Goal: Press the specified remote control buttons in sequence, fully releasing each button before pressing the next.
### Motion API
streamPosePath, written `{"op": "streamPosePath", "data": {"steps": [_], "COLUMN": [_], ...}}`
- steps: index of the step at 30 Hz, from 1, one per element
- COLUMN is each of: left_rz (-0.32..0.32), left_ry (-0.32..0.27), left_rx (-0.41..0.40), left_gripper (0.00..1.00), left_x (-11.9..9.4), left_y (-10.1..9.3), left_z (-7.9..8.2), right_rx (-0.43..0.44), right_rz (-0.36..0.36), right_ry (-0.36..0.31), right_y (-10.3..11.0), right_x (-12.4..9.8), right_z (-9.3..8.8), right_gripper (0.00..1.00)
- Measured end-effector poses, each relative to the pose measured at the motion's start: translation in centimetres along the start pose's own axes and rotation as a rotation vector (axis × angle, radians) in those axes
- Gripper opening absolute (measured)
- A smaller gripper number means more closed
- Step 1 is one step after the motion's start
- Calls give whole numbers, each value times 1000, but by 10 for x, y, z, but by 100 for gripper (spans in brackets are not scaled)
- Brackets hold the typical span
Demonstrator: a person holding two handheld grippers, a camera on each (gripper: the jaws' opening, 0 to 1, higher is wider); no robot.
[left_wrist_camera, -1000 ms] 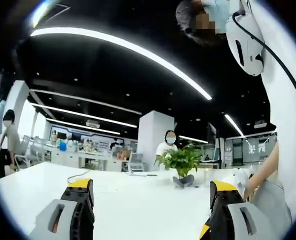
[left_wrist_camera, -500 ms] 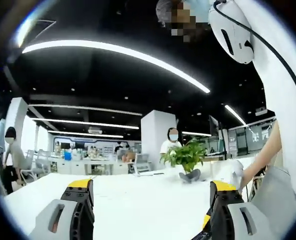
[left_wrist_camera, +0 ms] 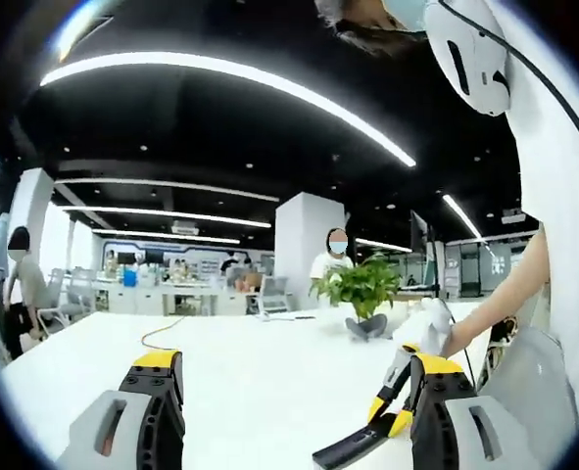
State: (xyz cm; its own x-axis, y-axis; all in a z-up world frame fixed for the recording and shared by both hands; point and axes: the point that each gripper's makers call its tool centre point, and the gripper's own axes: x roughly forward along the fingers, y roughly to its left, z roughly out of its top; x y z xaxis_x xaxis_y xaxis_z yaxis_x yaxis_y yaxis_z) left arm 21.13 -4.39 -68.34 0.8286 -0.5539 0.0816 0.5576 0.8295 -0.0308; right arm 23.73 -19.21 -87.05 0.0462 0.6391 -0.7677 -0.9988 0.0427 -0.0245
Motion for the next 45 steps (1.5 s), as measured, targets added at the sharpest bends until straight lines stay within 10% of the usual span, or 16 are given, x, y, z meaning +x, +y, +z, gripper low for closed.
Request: {"op": "streamPosePath", "data": {"steps": [45], "left_rz": [-43], "left_ry": [85], "left_rx": [-13], "left_gripper": [92], "left_x": [-2], "left_y": [-11], "left_z": [-14], "right_rx": [-81], "right_rz": [-115], "right_ry": [117], "right_y": [-122], "right_x": [-16], "right_z": [-20], "right_gripper": [21]}}
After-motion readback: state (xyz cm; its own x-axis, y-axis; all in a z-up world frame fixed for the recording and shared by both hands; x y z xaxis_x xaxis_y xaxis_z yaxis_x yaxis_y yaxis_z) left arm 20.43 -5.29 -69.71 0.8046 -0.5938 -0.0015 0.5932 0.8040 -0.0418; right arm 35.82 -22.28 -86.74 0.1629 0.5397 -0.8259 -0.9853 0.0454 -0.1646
